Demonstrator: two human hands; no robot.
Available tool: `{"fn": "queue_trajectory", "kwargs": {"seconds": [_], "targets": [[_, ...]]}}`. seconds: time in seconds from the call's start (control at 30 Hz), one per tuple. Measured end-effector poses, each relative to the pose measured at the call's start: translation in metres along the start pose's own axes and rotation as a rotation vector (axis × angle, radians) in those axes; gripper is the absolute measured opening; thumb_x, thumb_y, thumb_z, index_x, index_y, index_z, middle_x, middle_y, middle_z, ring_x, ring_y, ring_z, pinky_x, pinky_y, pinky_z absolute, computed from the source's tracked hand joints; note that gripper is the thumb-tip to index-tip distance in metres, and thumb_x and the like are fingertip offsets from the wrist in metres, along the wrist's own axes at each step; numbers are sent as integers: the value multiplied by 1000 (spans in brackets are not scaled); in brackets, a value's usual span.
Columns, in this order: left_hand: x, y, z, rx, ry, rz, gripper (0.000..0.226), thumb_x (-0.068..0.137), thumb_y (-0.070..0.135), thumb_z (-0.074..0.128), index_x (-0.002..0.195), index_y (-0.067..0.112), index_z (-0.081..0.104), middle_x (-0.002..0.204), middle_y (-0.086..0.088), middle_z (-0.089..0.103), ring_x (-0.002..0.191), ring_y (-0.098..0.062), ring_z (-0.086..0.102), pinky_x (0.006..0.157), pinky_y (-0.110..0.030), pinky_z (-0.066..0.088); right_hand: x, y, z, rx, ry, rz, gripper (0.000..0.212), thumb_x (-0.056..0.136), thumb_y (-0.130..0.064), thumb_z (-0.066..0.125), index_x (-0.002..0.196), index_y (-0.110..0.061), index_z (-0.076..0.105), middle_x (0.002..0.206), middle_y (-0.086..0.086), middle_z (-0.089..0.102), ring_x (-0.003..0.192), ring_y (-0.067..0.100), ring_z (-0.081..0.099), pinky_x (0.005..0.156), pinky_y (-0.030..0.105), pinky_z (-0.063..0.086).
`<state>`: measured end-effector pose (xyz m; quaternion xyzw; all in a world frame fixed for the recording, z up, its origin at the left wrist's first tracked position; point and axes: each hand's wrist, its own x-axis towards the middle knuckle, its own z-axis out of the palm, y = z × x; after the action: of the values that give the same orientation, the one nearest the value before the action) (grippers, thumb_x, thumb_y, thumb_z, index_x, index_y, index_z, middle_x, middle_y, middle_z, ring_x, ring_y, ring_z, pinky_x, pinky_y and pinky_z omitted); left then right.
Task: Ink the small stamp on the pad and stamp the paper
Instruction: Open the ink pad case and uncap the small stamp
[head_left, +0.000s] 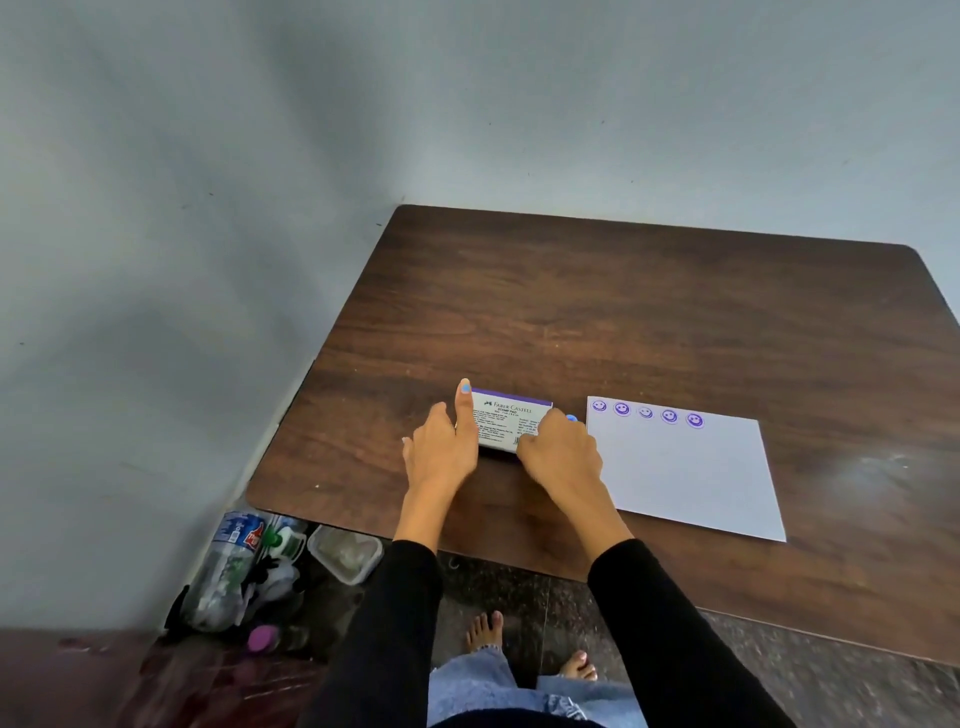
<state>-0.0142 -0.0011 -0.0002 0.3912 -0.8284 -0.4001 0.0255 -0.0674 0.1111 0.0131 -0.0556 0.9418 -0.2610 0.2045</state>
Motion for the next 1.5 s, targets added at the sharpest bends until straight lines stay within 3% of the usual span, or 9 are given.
{"fn": "queue_trajectory", "kwargs": {"seconds": [0.1, 0.23, 0.3, 0.47, 0.8, 1.03, 1.2, 1.4, 1.5], "targets": [[6, 13, -8, 42, -1, -26, 88, 86, 72, 9, 116, 5, 57, 123, -14, 60, 119, -34, 49, 108, -52, 30, 8, -5, -13, -35, -19, 9, 28, 87, -23, 50, 109, -7, 56, 118, 16, 60, 107, 36, 56, 72, 32, 38], [18, 30, -20, 27, 13, -49, 77, 84, 75, 7, 73, 12, 50, 103, -13, 64, 101, -33, 53, 100, -48, 37, 18, -14, -30, -53, 15, -7, 21, 85, -22, 48, 97, -9, 60, 110, 15, 63, 98, 35, 57, 69, 31, 37], [24, 38, -24, 5, 18, -57, 75, 84, 75, 6, 65, 15, 46, 95, -11, 63, 96, -32, 54, 97, -47, 39, 23, -18, -38, -62, 36, -14, 23, 85, -22, 48, 99, -9, 61, 110, 15, 62, 99, 35, 57, 69, 31, 37], [38, 50, -26, -23, 39, -45, 76, 84, 75, 5, 61, 16, 47, 77, -3, 58, 90, -30, 53, 93, -46, 38, 37, -21, -50, -99, 94, -18, 28, 87, -27, 47, 103, -11, 63, 113, 15, 64, 104, 37, 58, 73, 32, 37], [84, 72, -14, -93, 19, -86, 69, 88, 71, 10, 67, 17, 48, 76, -1, 56, 84, -20, 54, 102, -52, 39, 84, -33, -60, -95, 115, 43, 37, 94, -42, 44, 105, -13, 65, 113, 11, 66, 104, 34, 60, 74, 34, 38], [110, 75, 0, -133, -121, -169, 53, 88, 70, 10, 68, 30, 38, 119, -10, 61, 119, -30, 51, 113, -57, 23, 107, -29, -51, -31, 62, 94, 34, 95, -38, 44, 108, -12, 64, 114, 12, 65, 104, 34, 60, 77, 35, 41], [117, 72, 7, -142, -160, -205, 52, 89, 70, 10, 69, 31, 38, 124, -10, 59, 121, -29, 49, 113, -57, 22, 112, -26, -45, -15, 40, 118, 33, 96, -34, 44, 112, -14, 64, 117, 14, 64, 107, 36, 59, 88, 39, 44], [113, 74, 4, -156, -149, -185, 63, 91, 67, 11, 73, 19, 49, 82, 2, 56, 105, -25, 55, 111, -57, 26, 108, -26, -44, 17, 54, 85, 31, 96, -32, 44, 112, -12, 62, 118, 15, 63, 107, 37, 58, 84, 38, 43], [105, 72, -1, -220, -70, -93, 52, 95, 60, 20, 73, 22, 49, 80, 7, 56, 93, -17, 54, 98, -43, 39, 102, -23, -55, 81, 125, 24, 28, 94, -32, 46, 111, -16, 61, 117, 14, 63, 107, 37, 58, 81, 37, 42]]}}
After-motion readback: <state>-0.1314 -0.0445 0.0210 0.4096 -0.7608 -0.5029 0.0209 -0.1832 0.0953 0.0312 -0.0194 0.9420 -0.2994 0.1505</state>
